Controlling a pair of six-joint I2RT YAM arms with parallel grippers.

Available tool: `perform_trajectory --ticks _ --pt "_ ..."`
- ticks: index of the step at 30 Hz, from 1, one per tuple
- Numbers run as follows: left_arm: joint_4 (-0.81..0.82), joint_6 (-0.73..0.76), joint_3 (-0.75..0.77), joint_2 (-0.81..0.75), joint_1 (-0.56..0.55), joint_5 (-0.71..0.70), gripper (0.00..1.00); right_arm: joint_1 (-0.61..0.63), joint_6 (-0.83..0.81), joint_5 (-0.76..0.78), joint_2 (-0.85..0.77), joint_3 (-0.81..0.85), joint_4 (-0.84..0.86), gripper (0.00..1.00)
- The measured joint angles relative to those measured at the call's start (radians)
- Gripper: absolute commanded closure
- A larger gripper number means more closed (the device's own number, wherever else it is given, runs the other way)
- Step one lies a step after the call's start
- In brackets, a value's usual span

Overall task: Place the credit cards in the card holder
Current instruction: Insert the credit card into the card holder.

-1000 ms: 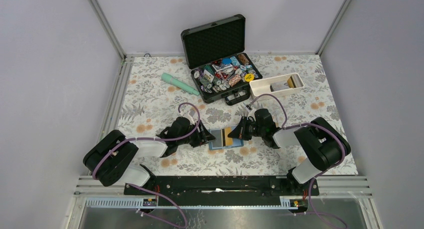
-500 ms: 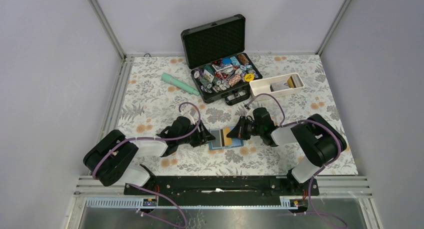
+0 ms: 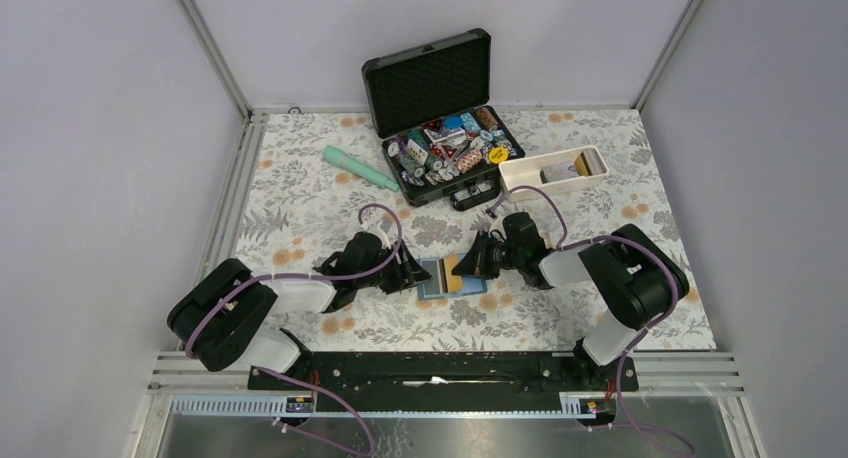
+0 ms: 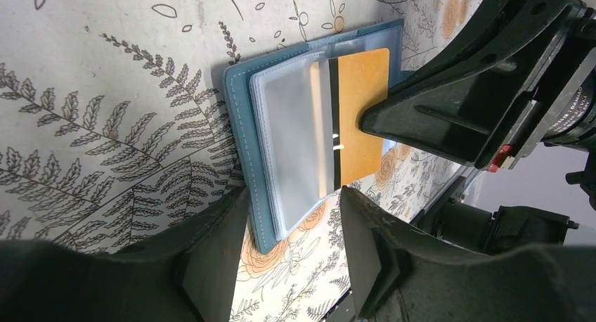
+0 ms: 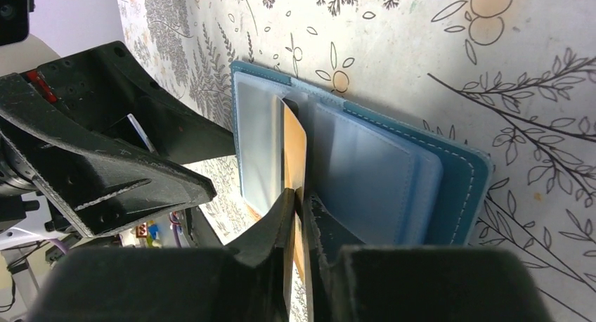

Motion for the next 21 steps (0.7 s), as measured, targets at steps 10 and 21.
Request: perform_trajectory --ticks 10,21 --pt "-0.052 0.023 0.016 -0.016 -0.005 -0.014 0.46 0.009 -0.091 0.057 -0.078 0.056 -0.228 0.59" --pt "-0.078 0.039 0.027 -0.020 -0.006 -0.015 0.46 0.011 -0.168 0.114 -0.119 0.115 -0.402 0.54"
